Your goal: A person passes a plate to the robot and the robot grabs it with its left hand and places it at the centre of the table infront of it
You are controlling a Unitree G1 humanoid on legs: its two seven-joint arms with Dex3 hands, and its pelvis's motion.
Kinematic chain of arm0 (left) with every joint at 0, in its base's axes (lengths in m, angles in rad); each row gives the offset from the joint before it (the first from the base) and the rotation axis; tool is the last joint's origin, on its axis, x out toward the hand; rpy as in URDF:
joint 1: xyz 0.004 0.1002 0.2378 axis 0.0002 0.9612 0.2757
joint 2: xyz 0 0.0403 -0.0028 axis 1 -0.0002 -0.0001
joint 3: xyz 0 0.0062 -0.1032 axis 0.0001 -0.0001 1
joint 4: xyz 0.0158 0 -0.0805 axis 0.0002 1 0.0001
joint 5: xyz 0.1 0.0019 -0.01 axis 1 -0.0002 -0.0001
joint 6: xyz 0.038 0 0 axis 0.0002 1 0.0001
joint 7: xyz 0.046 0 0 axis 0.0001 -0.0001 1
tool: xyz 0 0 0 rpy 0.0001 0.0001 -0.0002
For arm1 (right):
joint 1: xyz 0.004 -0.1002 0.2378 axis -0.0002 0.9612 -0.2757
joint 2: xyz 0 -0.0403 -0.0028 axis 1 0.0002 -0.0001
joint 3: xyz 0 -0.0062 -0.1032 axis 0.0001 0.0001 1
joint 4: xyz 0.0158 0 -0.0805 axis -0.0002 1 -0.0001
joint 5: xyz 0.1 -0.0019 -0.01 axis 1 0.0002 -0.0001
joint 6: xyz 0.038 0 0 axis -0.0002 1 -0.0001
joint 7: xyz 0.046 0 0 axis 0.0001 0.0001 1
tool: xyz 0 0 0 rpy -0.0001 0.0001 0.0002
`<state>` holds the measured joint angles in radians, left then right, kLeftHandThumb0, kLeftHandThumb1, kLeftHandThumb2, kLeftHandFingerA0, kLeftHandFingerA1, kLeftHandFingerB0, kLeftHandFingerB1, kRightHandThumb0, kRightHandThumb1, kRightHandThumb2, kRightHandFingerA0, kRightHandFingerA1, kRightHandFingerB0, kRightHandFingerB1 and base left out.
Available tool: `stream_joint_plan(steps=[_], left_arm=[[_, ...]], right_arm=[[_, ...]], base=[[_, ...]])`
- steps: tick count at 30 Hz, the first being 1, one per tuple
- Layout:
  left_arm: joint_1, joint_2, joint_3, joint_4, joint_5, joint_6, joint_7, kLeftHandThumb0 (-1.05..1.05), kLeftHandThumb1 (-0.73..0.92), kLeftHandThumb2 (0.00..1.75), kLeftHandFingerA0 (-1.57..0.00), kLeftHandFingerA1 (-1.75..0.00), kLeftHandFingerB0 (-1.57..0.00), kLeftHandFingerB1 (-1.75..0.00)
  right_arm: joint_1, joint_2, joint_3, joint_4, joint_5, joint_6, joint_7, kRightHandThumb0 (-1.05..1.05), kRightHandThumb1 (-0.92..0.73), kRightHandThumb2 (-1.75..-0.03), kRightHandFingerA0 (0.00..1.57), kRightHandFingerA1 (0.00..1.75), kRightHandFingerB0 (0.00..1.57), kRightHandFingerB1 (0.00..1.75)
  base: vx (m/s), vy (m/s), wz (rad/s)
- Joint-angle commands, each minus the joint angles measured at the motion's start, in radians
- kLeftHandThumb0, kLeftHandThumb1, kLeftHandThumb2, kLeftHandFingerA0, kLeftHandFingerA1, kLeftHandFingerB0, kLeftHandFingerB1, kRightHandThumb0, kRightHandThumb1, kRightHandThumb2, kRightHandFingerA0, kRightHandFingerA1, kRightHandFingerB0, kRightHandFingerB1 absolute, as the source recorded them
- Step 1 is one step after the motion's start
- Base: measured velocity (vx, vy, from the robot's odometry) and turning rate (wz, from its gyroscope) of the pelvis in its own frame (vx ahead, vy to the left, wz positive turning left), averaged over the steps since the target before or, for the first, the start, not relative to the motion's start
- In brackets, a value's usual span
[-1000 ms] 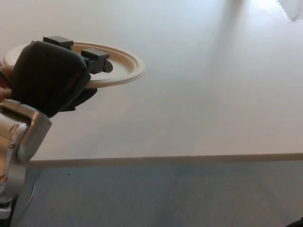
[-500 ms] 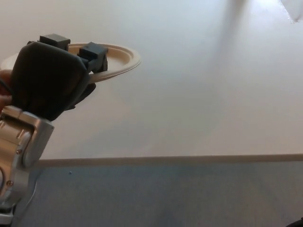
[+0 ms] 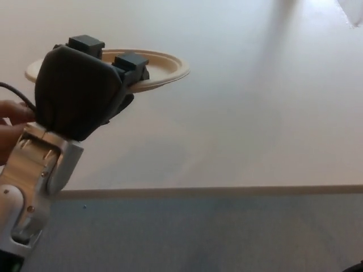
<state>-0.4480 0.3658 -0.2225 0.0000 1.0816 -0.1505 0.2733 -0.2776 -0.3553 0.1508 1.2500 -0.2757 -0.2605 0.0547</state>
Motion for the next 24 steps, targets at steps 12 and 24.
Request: stream_joint_plan(steps=[12, 24], left_arm=[[-0.235, -0.119, -0.186, 0.458, -0.063, -0.038, 0.059, -0.21, 0.73, 0.61, -0.83, -1.72, -0.66, -1.35], [-0.320, -0.184, -0.183, 0.816, -0.173, 0.014, 0.004, -0.20, 0.80, 0.64, -0.73, -1.65, -0.67, -1.21]], right_arm=[[-0.023, -0.009, 0.008, 0.000, -0.008, 0.014, 0.009, -0.55, -0.69, -0.60, 0.74, 0.74, 0.52, 0.52], [-0.027, -0.007, 0.020, -0.012, -0.017, -0.004, 0.004, -0.57, -0.69, -0.60, 0.73, 0.74, 0.52, 0.54]], base=[[0.00, 0.000, 0.00], [0.00, 0.000, 0.00]])
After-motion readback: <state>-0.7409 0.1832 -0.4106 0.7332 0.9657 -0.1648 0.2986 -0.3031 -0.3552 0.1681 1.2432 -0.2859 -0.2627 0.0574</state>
